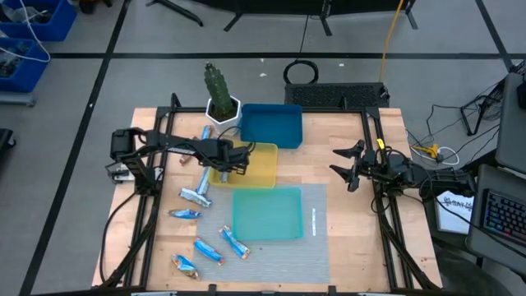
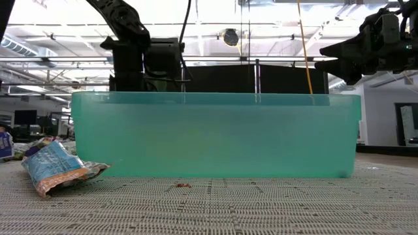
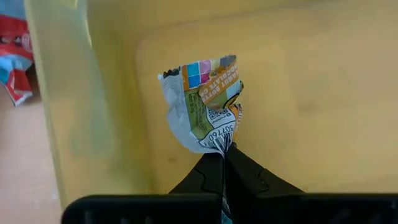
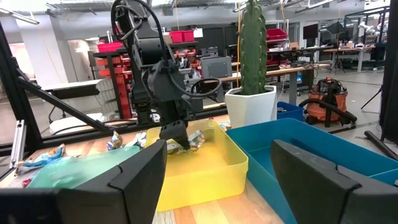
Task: Pick and place Granola Bars by type
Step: Put the yellow granola bar into the yellow bin
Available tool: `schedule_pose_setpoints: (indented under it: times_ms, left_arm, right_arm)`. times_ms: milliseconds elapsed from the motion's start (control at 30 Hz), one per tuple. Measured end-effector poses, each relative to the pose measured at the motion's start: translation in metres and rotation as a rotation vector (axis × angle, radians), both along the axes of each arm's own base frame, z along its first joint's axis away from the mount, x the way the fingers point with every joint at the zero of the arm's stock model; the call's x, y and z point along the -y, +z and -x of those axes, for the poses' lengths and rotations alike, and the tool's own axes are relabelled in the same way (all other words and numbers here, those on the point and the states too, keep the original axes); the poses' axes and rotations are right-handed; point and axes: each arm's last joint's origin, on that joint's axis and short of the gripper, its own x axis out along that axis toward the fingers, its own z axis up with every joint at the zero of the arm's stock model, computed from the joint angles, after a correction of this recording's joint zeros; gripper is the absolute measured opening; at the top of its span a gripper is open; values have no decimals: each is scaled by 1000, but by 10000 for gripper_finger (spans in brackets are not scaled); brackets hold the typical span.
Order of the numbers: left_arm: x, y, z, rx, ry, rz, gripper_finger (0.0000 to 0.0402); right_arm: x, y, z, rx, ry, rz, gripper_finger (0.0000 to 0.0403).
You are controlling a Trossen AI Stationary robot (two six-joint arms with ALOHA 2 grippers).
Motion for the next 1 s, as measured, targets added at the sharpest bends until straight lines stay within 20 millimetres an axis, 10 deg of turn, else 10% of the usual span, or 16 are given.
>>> schedule_pose_setpoints:
  times_ms: [367, 1000]
  left_arm:
    - [0, 0, -2, 11, -26, 4, 46]
    - [-7, 8, -11, 134, -110, 107, 375]
  right_arm:
    - [0, 0, 0, 0, 0, 0, 279]
    - [0, 0, 0, 0, 0, 0, 279]
